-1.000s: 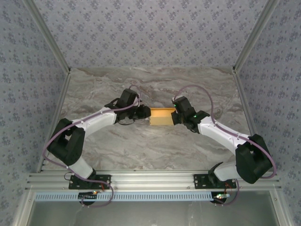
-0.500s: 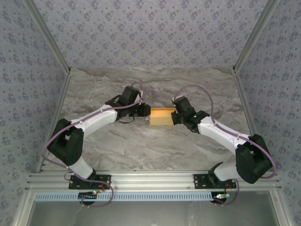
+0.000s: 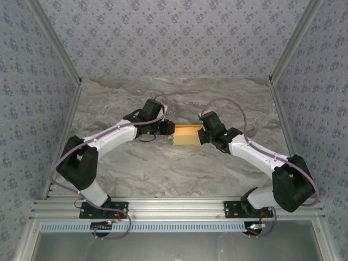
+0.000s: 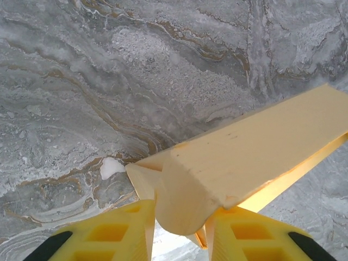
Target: Fold the paper box
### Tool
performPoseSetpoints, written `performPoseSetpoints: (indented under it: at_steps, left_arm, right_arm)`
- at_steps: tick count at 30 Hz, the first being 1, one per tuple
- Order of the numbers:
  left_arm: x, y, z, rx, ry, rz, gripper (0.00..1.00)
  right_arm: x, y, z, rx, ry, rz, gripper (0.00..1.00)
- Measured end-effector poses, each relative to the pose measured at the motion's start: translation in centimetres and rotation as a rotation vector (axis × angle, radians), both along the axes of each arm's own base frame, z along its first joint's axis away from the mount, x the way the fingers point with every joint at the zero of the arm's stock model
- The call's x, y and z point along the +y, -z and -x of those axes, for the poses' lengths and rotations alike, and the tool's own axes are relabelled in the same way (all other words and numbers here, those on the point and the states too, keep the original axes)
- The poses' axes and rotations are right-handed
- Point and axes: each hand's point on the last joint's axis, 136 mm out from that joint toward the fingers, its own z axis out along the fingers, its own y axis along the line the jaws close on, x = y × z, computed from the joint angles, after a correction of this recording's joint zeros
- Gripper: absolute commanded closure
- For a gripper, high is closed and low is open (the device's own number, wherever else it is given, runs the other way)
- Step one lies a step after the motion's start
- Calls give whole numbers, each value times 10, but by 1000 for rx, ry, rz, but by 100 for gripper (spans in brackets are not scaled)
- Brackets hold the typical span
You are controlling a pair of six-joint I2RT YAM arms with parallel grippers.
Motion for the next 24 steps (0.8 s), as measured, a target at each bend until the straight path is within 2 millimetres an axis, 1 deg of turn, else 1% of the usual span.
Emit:
performPoseSetpoints:
  at_steps: [12,17,22,24]
  left_arm:
    - [-5,-4,-2,-11,20,-1,92]
    - [-5,-4,0,-2,22,-3,94]
    - [-7,-5,2,18,14,15,99]
    - [-8,-6,3,33,12,29,100]
  right_arm:
    - [3,0,1,1,-9,-4,100]
    - [3,0,1,1,-10,-5,100]
    - [3,0,1,0,-9,-2,100]
    - [2,0,1,-1,-7,3,100]
